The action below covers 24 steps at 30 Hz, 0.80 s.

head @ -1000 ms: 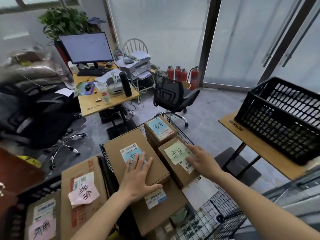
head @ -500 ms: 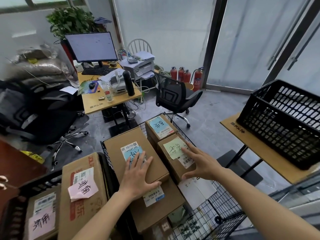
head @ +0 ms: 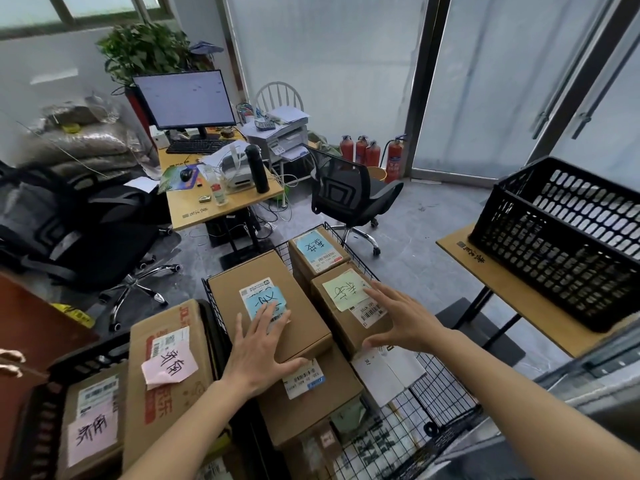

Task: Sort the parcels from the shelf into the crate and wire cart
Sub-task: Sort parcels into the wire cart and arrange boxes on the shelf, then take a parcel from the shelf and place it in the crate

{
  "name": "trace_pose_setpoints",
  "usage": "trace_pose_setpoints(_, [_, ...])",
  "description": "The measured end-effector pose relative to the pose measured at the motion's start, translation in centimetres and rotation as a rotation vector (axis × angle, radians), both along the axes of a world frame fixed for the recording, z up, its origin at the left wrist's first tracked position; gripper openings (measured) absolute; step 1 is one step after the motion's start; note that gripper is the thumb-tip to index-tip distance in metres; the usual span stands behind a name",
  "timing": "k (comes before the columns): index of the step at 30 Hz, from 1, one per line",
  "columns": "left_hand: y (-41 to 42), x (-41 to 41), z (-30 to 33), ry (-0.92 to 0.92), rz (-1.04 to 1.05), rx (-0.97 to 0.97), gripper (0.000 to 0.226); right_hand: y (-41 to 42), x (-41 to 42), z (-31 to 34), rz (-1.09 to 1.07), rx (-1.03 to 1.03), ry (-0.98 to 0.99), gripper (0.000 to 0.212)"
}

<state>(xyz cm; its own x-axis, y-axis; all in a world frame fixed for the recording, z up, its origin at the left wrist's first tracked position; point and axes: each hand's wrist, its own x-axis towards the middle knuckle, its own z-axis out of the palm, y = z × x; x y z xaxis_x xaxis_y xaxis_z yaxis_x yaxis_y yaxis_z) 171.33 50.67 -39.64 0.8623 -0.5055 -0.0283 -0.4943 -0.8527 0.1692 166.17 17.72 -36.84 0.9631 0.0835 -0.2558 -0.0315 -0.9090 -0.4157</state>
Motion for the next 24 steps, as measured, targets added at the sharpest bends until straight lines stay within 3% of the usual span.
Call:
trace_pose_setpoints(12, [-2.9, -3.4, 8.7, -0.040, -0.175, -0.091, 0.085, 2.7, -7.2, 8.1, -0.114, -0.139, -0.065, 0.102])
trace_pose_setpoints(24, [-0.5, -18.0, 19.7, -0.089, -0.465, -0.215, 0.078, 13.5, -29.6, 19.9, -0.475, -0.297, -0.203, 0.095])
